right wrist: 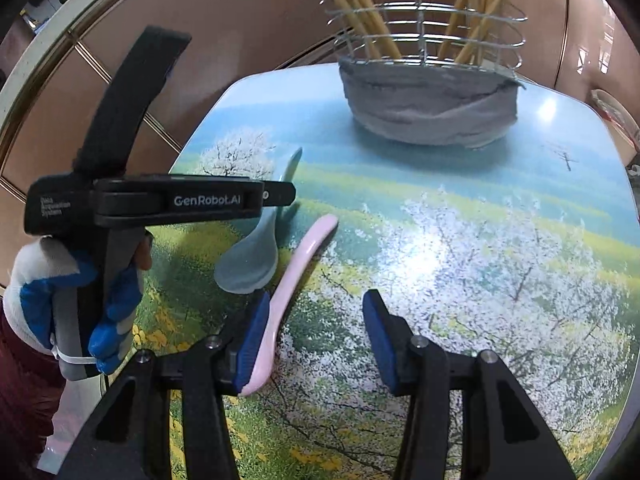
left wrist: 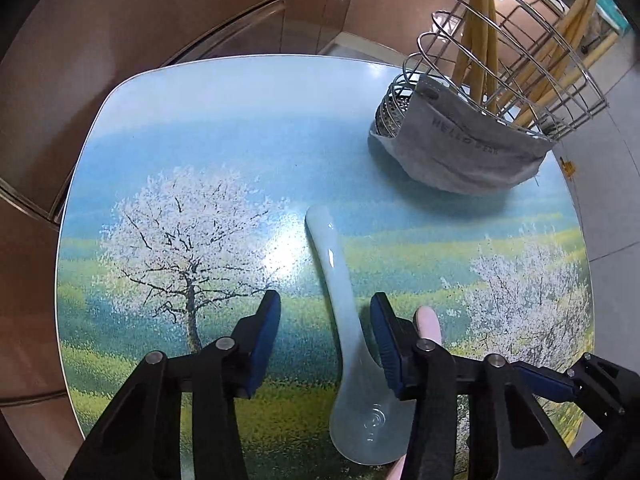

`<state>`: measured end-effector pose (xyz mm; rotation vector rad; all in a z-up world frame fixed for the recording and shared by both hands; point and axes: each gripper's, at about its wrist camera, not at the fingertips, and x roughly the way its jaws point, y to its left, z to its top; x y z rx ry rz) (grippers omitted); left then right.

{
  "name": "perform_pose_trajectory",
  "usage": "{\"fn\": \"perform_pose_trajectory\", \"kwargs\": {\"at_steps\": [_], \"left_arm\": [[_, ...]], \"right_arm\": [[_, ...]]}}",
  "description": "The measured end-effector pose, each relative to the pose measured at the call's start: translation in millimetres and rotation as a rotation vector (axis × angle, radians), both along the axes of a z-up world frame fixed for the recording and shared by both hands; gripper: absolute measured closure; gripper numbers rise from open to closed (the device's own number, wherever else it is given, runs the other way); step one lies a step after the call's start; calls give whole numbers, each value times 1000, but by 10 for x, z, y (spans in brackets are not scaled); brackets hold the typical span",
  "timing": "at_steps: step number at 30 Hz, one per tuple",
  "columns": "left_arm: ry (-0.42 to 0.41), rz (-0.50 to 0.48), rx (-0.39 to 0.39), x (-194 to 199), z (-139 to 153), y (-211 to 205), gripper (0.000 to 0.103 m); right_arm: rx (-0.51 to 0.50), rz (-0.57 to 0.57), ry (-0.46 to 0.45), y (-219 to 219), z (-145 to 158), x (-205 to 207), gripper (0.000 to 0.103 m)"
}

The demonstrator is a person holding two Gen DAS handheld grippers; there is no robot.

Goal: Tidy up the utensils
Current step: 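Lower the left tool onto the light blue spoon handle and close it, then close the right tool on the pink spoon handle while the left tool holds the blue spoon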

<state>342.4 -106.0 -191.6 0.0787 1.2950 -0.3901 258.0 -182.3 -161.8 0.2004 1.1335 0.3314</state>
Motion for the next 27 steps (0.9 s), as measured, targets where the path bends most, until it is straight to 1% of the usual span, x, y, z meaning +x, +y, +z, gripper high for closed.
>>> {"fn": "perform_pose_trajectory", "kwargs": {"at_steps": [1, 5, 10, 11, 14, 18, 20, 21, 22, 23, 27], "left_arm": [[-5, -7, 5, 24, 4, -33, 65], [-14, -47, 13, 48, 16, -10, 83], [-13, -82, 0, -11, 0, 150, 92], [-14, -92, -3, -19, -3, 179, 94], [-20, -114, -3, -52, -15, 255, 94], [-19, -117, -17, -85, -30, 441, 94], [-20, -117, -23, -113, -39, 533, 94], [-20, -117, -26, -139, -34, 579, 94], [-20, -117, -30, -148, -34, 604, 94], [-18, -115, -35, -158, -32, 630, 94], [-15, -99, -63, -211, -18, 711, 94]], "right_arm": [[-2, 0, 2, 9, -13, 11, 57], [-9, 0, 11, 42, -50, 57, 57], [-13, -3, 17, 151, -99, 189, 57], [-10, -6, 20, 170, -113, 218, 58], [-3, -11, 33, 233, -160, 334, 63], [11, -9, 59, 343, -276, 492, 67], [11, -11, 76, 389, -330, 555, 71], [13, -11, 88, 398, -388, 587, 76], [13, -11, 92, 418, -408, 609, 83], [10, -12, 92, 444, -420, 638, 86], [11, -7, 103, 503, -445, 743, 91]]}}
